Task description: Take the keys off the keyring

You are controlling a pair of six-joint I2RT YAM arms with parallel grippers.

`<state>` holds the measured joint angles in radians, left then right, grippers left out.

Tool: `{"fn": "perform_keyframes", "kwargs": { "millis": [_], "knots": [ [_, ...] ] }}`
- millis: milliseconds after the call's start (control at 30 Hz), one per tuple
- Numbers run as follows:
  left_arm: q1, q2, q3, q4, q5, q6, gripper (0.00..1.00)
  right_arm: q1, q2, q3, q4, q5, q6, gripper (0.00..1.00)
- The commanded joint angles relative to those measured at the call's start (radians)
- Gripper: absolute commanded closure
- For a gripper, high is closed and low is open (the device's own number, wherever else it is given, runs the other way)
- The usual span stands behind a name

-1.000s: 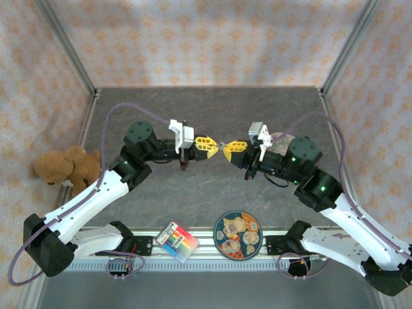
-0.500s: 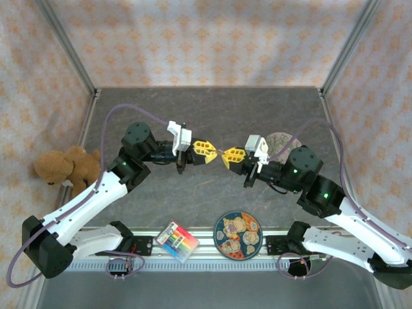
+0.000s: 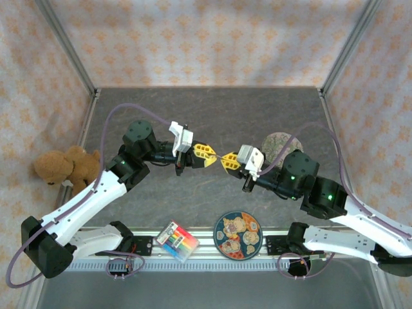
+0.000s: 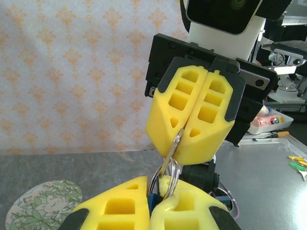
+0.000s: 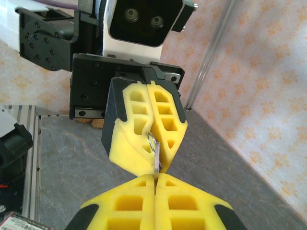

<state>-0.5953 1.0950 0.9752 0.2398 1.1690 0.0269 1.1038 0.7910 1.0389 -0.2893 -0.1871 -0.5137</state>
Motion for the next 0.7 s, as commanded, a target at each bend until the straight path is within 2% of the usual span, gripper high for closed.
{"fn": "perform_keyframes", "kwargs": {
  "millis": [0, 167, 333, 500, 667],
  "knots": [
    [0.028, 0.01, 0.068, 0.048, -0.097, -0.013, 1.0, 0.072, 0.03, 0.005, -0.186, -0.098, -0.07, 1.0],
    [0.028, 0.012, 0.083, 0.013, -0.088, -0.006, 1.0, 0.107, 0.053, 0.025, -0.219, -0.061, -0.1, 1.0],
    [0.029, 0.02, 0.098, -0.02, -0.075, 0.003, 1.0, 0.192, 0.109, 0.056, -0.271, 0.027, -0.161, 1.0],
    [0.029, 0.023, 0.116, -0.078, -0.066, 0.036, 1.0, 0.2, 0.121, 0.079, -0.284, 0.034, -0.188, 1.0],
    [0.03, 0.027, 0.145, -0.164, -0.053, 0.078, 1.0, 0.212, 0.178, 0.145, -0.375, 0.045, -0.226, 1.0]
  ]
}}
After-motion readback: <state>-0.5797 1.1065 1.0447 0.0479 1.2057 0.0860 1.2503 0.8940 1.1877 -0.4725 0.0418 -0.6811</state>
